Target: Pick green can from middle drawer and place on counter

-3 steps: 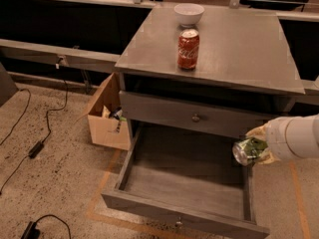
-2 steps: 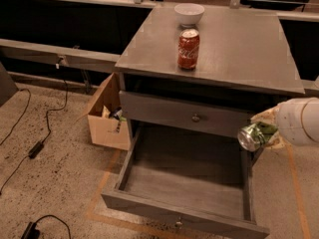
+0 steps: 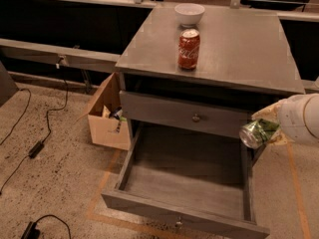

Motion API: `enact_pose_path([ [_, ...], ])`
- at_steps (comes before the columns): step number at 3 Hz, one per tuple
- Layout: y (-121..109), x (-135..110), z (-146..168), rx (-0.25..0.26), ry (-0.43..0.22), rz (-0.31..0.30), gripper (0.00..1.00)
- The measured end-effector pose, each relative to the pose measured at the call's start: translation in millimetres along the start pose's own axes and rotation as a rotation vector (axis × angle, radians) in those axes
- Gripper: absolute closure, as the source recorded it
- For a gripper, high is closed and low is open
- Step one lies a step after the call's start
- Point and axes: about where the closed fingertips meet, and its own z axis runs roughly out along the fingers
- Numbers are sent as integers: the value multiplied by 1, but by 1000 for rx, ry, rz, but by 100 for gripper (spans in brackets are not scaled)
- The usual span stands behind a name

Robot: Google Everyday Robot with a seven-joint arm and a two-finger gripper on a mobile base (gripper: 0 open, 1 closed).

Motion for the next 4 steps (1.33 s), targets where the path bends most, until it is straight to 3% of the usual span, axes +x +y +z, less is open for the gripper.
enact_pose_path([
  [1,-24,11,-7,26,-8,-23,100],
  [2,-71,30,-16,42,-44,-66,100],
  [4,-138,52,30,10,-214,-82,100],
])
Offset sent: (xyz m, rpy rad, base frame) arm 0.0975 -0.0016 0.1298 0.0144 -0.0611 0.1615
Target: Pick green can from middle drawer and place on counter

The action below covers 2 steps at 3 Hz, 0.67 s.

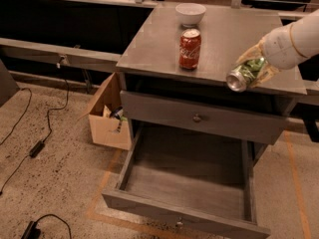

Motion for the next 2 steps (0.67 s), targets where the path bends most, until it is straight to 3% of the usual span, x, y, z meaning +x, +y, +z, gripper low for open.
enact_pose_path([
  [1,-36,26,37,2,-75,36,100],
  [2,-58,37,54,29,-101,43,100],
])
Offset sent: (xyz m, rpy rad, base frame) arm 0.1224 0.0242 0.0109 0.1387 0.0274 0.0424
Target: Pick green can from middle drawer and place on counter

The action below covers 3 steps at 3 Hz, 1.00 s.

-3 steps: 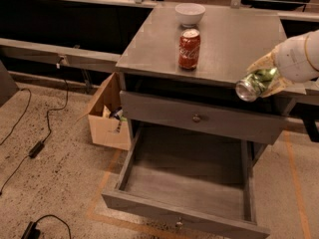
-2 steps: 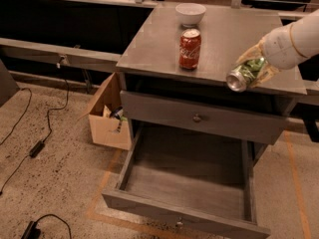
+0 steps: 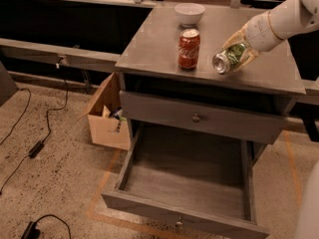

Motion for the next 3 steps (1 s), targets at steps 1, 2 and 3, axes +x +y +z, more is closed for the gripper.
enact_pose_path([
  [1,-7,8,12,-4,-10,11,82],
  [2,-3,12,21,-30,-25,26,51],
  [3,-3,13,21,-40,-27,14,27],
])
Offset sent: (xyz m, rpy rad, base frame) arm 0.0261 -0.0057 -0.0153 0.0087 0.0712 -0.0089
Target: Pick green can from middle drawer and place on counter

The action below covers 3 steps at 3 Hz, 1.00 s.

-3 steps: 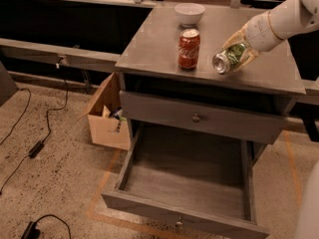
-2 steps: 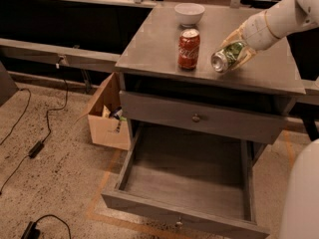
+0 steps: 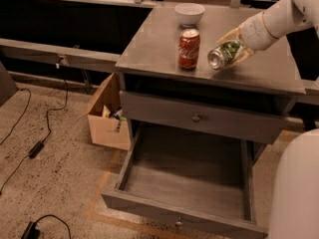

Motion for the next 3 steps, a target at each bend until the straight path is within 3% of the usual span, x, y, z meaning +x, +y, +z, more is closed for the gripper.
enact_pose_path([
  [1,-1,-1,-1,-8,-5,-12,5],
  [3,-3,0,-8,-6,-2,-26,0],
])
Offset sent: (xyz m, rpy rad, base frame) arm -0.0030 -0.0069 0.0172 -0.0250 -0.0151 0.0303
